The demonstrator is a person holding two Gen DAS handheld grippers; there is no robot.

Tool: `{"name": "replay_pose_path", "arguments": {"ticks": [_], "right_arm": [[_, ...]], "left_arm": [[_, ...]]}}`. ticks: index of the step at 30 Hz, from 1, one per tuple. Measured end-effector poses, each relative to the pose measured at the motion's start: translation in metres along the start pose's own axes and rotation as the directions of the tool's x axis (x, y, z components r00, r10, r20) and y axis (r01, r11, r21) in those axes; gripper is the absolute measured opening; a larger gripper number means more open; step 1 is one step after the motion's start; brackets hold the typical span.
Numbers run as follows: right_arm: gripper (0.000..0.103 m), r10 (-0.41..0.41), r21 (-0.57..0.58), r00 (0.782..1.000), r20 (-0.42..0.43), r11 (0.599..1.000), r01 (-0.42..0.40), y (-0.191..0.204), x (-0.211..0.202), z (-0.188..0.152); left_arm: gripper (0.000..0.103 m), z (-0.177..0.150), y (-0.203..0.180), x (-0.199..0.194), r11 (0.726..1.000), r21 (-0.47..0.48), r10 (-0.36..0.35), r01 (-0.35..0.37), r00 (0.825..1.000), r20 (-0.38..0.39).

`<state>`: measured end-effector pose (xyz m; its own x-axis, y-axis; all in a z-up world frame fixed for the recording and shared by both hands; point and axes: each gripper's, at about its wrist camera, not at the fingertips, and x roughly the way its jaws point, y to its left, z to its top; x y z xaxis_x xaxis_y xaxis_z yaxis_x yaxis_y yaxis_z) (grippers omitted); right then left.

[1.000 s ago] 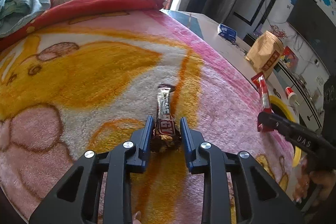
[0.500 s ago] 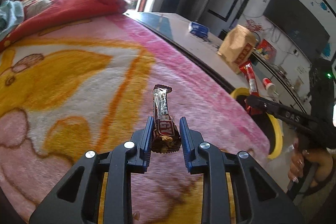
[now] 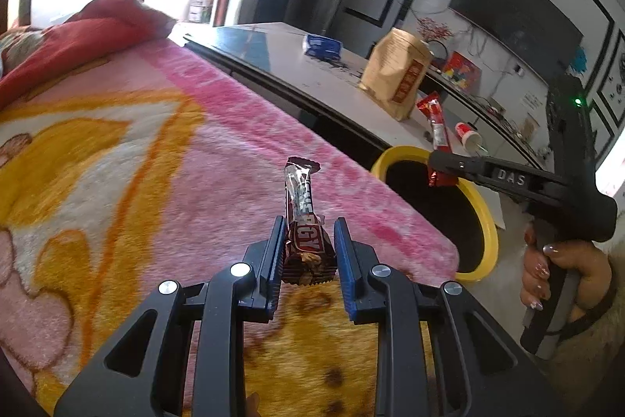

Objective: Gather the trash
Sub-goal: 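Carry the candy bar wrapper and red packet over the bin with both tools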

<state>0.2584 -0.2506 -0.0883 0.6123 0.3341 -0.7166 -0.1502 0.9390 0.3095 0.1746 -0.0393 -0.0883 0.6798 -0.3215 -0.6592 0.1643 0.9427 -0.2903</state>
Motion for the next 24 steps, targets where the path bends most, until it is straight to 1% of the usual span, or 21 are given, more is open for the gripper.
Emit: {"name": "replay_pose_path", "arguments": {"ticks": [10,24], "right_arm": [[0.011,-0.036,0.055,0.999,0.011,0.998,0.035,-0.030,-0.010,-0.002],[0.011,-0.104,0.172,0.994,0.014,0.980,0.100,-0.091,-0.023,-0.012]], "left_arm": [[0.024,0.003,-0.034,0.010,0.996,0.075,-0.045,0.046,0.999,-0.013],[0.024,0.008,-0.078,0.028,0.981,0.165,-0.101,0.104,0.995,-0.026]]}}
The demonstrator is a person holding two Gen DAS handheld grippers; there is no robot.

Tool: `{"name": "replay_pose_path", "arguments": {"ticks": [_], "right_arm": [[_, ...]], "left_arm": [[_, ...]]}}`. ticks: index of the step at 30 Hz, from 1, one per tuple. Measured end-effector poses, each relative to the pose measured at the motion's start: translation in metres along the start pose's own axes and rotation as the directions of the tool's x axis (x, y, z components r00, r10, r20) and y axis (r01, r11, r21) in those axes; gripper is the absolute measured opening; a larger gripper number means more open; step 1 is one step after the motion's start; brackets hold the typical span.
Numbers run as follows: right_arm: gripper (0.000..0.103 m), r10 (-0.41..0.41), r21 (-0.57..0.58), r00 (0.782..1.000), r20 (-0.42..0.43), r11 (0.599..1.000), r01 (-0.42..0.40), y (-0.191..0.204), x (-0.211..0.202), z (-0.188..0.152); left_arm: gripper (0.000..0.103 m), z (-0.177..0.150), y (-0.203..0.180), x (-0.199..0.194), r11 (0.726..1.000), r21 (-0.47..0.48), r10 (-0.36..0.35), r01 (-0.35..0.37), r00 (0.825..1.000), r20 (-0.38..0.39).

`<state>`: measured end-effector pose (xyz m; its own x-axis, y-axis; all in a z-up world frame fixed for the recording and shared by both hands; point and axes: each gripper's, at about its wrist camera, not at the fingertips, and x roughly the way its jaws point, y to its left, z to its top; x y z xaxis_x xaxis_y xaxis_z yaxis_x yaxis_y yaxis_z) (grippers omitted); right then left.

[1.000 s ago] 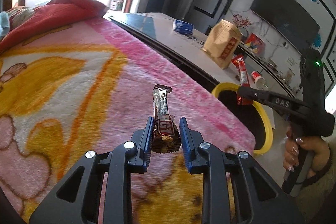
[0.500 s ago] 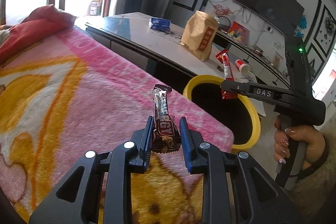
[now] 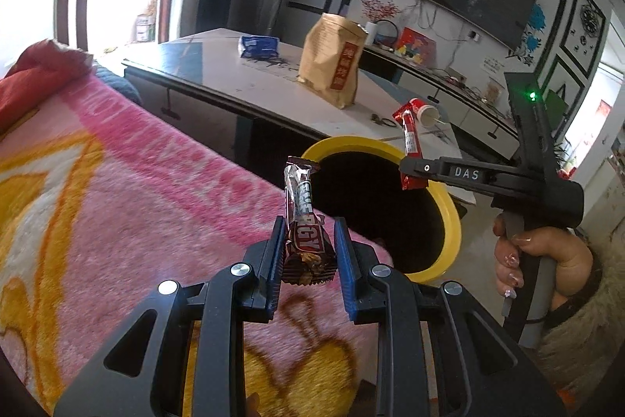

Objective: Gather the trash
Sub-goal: 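Carry the candy bar wrapper and red packet over the bin with both tools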

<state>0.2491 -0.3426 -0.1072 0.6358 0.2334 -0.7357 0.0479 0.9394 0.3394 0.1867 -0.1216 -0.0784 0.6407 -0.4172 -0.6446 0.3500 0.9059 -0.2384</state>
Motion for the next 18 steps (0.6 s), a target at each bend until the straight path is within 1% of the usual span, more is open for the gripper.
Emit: {"name": "replay_pose_path", "arguments": {"ticks": [6,11,18], "right_arm": [[0.011,-0.027,0.048,1.000,-0.003,0.999,0.027,-0.026,-0.001,-0.004],[0.011,-0.034,0.069,0.999,-0.019,0.997,0.035,-0.039,0.001,-0.008],[0.011,-0.051,0.083,0.998,-0.041,0.995,0.054,-0.055,0.004,-0.017]], "left_arm": [[0.024,0.005,-0.016,0.012,0.999,0.036,-0.022,0.022,1.000,-0.008],[0.024,0.009,-0.028,0.025,0.997,0.071,-0.043,0.044,0.999,-0.016],[0.024,0.018,-0.041,0.041,0.993,0.094,-0.064,0.065,0.998,-0.019]]}}
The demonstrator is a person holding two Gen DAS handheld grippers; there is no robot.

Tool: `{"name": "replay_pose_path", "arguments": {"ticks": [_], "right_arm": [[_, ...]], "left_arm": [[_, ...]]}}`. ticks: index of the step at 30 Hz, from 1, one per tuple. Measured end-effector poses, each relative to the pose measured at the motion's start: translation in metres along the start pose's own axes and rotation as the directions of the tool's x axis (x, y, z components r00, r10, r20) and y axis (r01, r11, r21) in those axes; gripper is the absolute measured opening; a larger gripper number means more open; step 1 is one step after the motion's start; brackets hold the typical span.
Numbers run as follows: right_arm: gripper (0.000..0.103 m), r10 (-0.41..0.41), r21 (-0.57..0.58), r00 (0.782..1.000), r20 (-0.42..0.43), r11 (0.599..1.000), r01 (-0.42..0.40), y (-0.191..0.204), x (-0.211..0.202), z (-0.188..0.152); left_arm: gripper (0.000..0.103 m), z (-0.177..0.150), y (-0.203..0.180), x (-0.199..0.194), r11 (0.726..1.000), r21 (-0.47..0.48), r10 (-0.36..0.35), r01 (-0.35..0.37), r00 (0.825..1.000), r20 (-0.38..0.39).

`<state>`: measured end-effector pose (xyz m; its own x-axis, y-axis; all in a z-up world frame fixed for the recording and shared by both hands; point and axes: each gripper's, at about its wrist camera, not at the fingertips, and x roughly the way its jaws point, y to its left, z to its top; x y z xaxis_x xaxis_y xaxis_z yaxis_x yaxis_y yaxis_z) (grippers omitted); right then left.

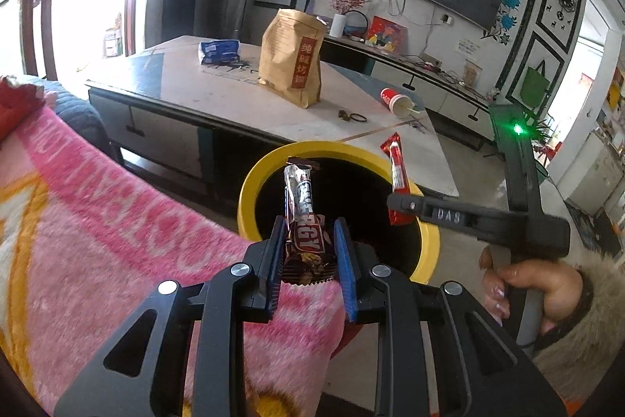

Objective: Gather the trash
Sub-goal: 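Carry the candy bar wrapper and red packet over the bin with both tools, then open both tools to drop the candy wrapper and red packet into the bin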

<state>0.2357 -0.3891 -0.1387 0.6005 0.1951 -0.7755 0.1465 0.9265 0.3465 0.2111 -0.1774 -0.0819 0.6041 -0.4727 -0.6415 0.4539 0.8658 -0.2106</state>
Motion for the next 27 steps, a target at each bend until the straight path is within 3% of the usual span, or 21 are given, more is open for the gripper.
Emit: {"name": "replay_pose_path", "arguments": {"ticks": [17,23,25,27], "right_arm": [[0.013,0.015,0.003,0.999,-0.045,1.000,-0.015,-0.010,0.004,-0.015],[0.028,0.006,0.018,1.000,-0.025,1.000,-0.006,-0.015,-0.005,-0.016],[0.029,0.002,0.021,1.000,-0.019,1.000,-0.002,-0.016,-0.008,-0.016],[0.032,0.000,0.023,1.000,-0.010,1.000,0.000,-0.016,-0.013,-0.016]], "left_arm": [[0.025,0.020,-0.013,0.057,0.998,-0.027,-0.050,0.049,0.997,-0.056],[0.026,0.025,-0.015,0.071,0.997,-0.033,-0.073,0.070,0.994,-0.083],[0.030,0.026,-0.015,0.072,0.997,-0.034,-0.073,0.070,0.994,-0.085],[0.042,0.026,-0.015,0.072,0.997,-0.043,-0.075,0.071,0.994,-0.083]]}}
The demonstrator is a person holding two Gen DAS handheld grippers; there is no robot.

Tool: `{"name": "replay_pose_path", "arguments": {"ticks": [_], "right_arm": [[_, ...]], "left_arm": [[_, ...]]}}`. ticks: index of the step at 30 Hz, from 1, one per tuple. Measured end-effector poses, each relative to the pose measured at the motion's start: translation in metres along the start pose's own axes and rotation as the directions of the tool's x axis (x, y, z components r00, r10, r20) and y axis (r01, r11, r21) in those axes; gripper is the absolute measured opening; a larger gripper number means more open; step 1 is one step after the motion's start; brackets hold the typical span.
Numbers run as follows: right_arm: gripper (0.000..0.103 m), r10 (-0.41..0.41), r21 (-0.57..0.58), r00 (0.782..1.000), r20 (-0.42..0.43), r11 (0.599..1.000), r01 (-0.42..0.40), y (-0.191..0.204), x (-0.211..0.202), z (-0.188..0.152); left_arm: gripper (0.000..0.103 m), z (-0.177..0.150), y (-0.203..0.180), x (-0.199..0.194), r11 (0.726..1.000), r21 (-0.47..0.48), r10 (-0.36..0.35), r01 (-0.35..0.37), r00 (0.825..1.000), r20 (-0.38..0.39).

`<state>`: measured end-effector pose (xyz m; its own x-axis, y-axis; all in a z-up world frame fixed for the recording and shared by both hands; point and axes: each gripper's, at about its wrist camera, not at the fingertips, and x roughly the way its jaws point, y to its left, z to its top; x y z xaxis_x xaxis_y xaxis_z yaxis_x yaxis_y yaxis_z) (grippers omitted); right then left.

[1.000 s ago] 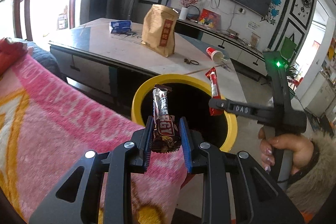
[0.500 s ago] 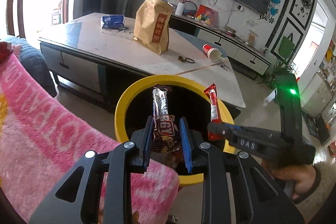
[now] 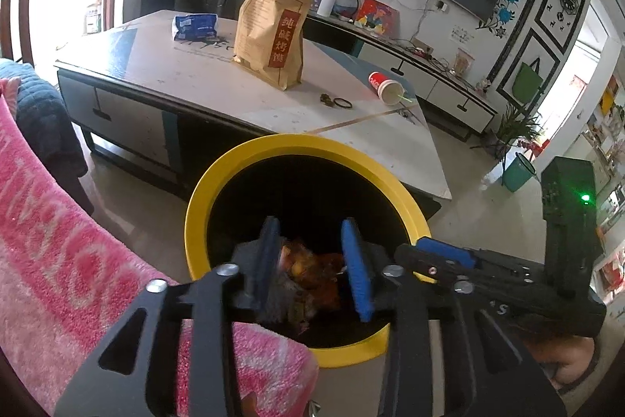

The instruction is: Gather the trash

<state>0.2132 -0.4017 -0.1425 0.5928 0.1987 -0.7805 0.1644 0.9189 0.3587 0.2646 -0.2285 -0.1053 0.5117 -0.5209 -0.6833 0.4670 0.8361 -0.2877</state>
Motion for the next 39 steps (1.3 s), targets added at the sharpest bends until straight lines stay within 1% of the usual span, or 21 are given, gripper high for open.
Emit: {"name": "replay_pose_path", "arguments": {"ticks": [1,4,5,6,7,8,9,10,12,14,15,18,21,32,35,37,39], "right_arm": [[0.040,-0.007,-0.001,1.000,0.010,1.000,0.007,0.000,-0.004,0.001],[0.053,-0.030,-0.009,0.999,0.046,0.999,0.030,0.001,-0.015,0.001],[0.055,-0.039,-0.010,0.998,0.053,0.999,0.040,0.001,-0.018,0.001],[0.060,-0.047,-0.010,0.997,0.060,0.999,0.048,0.001,-0.021,0.001],[0.065,-0.056,-0.008,0.996,0.070,0.998,0.057,0.002,-0.024,0.001],[0.067,-0.063,-0.006,0.995,0.078,0.998,0.064,0.002,-0.027,0.001],[0.071,-0.068,-0.005,0.994,0.083,0.998,0.069,0.001,-0.029,0.001],[0.076,-0.072,-0.006,0.993,0.090,0.997,0.073,0.002,-0.033,0.000],[0.082,-0.082,-0.009,0.991,0.101,0.996,0.084,0.004,-0.038,-0.001],[0.087,-0.089,-0.011,0.990,0.108,0.996,0.091,0.006,-0.042,-0.003],[0.090,-0.093,-0.011,0.989,0.113,0.995,0.094,0.007,-0.045,-0.003],[0.091,-0.090,-0.012,0.989,0.120,0.996,0.092,0.011,-0.051,-0.004],[0.092,-0.087,-0.018,0.987,0.134,0.996,0.091,0.015,-0.058,-0.007],[0.092,-0.077,-0.097,0.975,0.209,0.990,0.099,0.050,-0.093,-0.021],[0.092,-0.087,-0.113,0.965,0.246,0.987,0.117,0.061,-0.103,-0.027],[0.092,-0.088,-0.121,0.954,0.288,0.984,0.127,0.070,-0.111,-0.033],[0.092,-0.085,-0.131,0.944,0.319,0.983,0.132,0.078,-0.116,-0.039]], "left_arm": [[0.045,0.000,0.001,-0.001,1.000,-0.004,-0.001,0.001,1.000,0.001],[0.054,0.001,0.003,-0.003,1.000,-0.012,0.001,-0.001,1.000,0.005],[0.059,0.001,0.005,-0.005,1.000,-0.015,0.004,-0.004,1.000,0.007],[0.063,0.001,0.006,-0.007,1.000,-0.020,0.006,-0.006,1.000,0.009],[0.065,0.001,0.008,-0.009,1.000,-0.024,0.006,-0.006,1.000,0.010],[0.070,0.001,0.010,-0.013,1.000,-0.028,0.010,-0.009,1.000,0.015],[0.076,0.001,0.012,-0.016,1.000,-0.029,0.013,-0.013,1.000,0.019],[0.079,0.001,0.013,-0.020,0.999,-0.029,0.019,-0.018,1.000,0.024],[0.090,0.001,0.016,-0.028,0.999,-0.032,0.028,-0.027,0.999,0.034],[0.094,0.001,0.018,-0.037,0.999,-0.029,0.036,-0.034,0.998,0.047],[0.095,0.000,0.018,-0.041,0.999,-0.027,0.040,-0.038,0.998,0.054],[0.096,-0.002,0.021,-0.055,0.998,-0.026,0.054,-0.052,0.996,0.069],[0.096,-0.004,0.023,-0.069,0.996,-0.026,0.087,-0.085,0.992,0.087],[0.096,-0.024,0.038,-0.118,0.987,-0.061,0.155,-0.149,0.980,0.126],[0.096,-0.032,0.044,-0.133,0.980,-0.079,0.190,-0.180,0.972,0.141],[0.096,-0.037,0.047,-0.144,0.976,-0.088,0.211,-0.199,0.965,0.156],[0.096,-0.044,0.047,-0.156,0.970,-0.092,0.240,-0.227,0.954,0.178]]}}
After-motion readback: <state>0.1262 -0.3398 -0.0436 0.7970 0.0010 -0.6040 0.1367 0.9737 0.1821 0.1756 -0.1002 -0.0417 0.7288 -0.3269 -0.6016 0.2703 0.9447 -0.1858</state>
